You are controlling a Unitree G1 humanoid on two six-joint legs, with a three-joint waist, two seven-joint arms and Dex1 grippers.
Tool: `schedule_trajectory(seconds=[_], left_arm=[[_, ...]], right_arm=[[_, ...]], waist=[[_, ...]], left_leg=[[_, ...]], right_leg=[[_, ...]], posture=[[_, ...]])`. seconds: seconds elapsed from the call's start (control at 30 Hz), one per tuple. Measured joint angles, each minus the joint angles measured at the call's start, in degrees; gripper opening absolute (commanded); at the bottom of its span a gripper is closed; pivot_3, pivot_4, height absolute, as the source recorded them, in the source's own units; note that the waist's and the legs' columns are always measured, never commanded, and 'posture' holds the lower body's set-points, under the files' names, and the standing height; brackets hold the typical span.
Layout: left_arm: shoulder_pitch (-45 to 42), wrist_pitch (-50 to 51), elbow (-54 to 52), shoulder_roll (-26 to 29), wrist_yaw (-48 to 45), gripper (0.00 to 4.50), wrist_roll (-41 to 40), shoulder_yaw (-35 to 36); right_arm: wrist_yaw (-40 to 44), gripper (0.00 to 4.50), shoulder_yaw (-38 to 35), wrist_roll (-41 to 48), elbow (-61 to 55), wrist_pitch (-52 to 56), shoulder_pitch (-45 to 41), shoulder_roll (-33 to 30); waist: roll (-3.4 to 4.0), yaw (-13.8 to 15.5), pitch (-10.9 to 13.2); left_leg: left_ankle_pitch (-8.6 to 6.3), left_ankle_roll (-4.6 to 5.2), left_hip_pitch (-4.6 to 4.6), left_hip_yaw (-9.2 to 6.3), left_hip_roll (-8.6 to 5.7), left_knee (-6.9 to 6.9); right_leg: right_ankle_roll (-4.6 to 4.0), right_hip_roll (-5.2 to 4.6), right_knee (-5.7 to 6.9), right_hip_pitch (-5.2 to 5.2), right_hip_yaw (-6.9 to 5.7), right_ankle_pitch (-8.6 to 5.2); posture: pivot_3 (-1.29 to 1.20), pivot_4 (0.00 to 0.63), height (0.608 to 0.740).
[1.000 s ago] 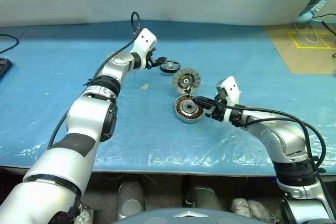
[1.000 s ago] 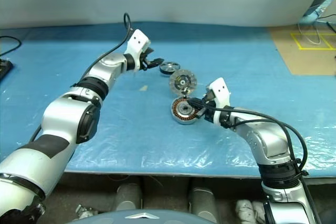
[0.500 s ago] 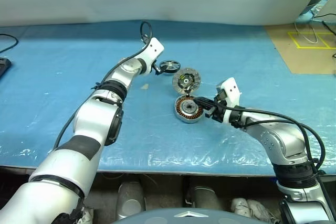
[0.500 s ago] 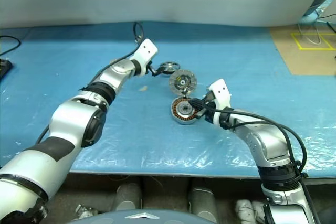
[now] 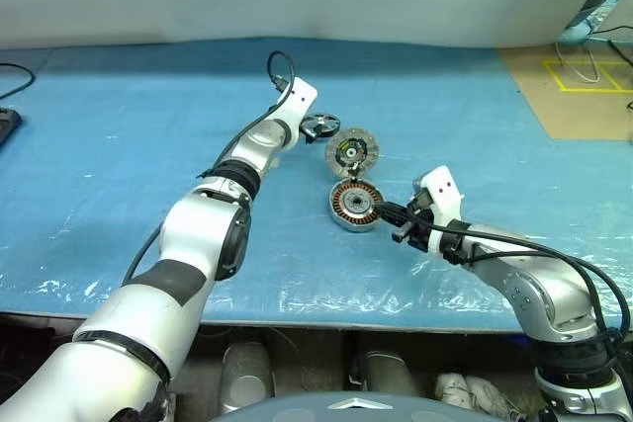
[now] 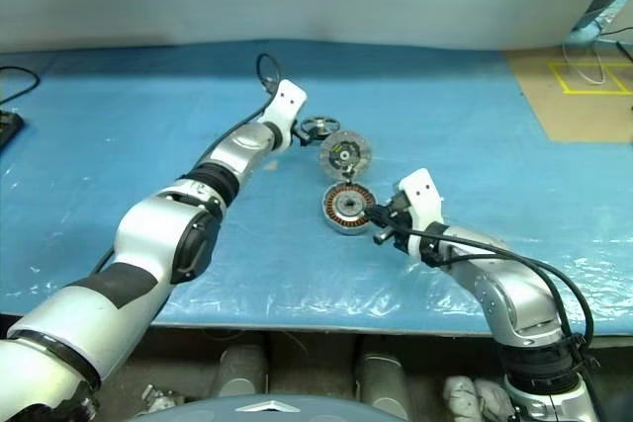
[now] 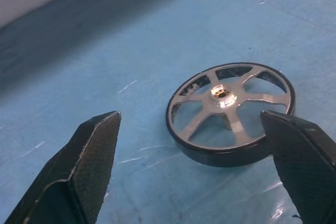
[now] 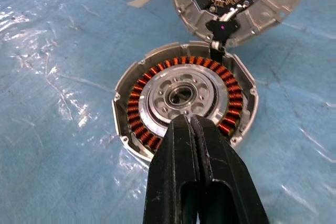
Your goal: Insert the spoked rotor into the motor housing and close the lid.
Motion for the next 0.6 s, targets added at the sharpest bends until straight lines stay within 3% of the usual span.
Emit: schedule_trajectory(seconds=[0.6], left_arm=[[2.9, 1.9, 0.4, -1.1, 0.9, 4.44, -0.2, 2.4]], right_arm=[[-3.0, 0.0, -2.3, 0.9, -3.6, 2.6, 2.1, -0.5]], waist=[[0.01, 0.0, 0.0]], left_leg=[[0.0, 0.0, -0.01, -0.01, -0.04, -0.02]], right_leg=[[0.04, -0.04, -0.04, 0.0, 0.0, -0.01]], posture=[[0.0, 0.15, 0.74]])
